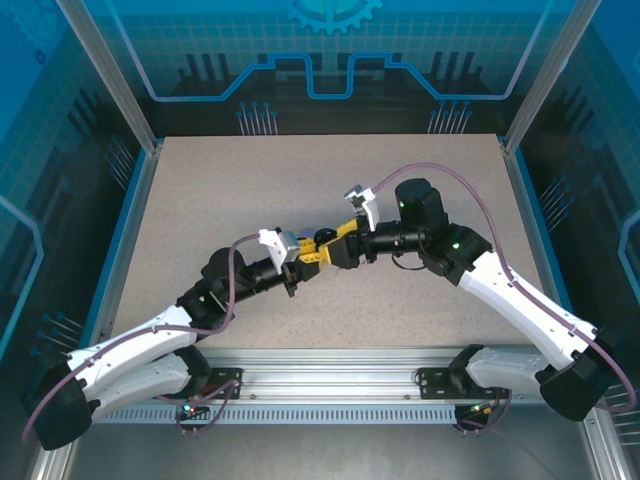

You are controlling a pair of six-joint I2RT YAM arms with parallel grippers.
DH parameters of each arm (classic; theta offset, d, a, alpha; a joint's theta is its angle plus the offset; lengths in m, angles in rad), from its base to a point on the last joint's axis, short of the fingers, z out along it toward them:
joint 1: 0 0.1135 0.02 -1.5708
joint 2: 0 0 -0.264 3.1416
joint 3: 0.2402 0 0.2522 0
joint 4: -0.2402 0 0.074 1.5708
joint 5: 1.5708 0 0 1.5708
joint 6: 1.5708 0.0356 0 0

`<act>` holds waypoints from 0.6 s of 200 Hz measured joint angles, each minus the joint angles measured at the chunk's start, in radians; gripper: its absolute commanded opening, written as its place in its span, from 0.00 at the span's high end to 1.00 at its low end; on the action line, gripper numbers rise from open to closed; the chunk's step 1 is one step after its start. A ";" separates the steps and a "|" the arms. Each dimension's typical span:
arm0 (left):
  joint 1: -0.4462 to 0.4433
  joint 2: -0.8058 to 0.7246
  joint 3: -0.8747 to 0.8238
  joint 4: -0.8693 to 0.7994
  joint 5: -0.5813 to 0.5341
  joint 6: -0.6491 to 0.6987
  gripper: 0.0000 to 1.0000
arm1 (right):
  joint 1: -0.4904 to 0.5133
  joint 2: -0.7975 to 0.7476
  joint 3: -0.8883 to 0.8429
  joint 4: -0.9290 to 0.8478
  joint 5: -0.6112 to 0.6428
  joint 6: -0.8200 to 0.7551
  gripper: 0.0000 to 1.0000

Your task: Insert wireless bluetooth earbuds into charging case

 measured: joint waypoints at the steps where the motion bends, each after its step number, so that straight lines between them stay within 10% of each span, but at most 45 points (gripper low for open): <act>1: 0.000 0.000 0.000 0.000 0.001 0.000 0.95 | 0.000 -0.001 0.000 0.000 0.000 0.000 0.27; 120: -0.001 -0.003 0.000 -0.013 -0.013 0.000 0.95 | 0.002 -0.076 0.014 -0.097 0.152 -0.083 0.15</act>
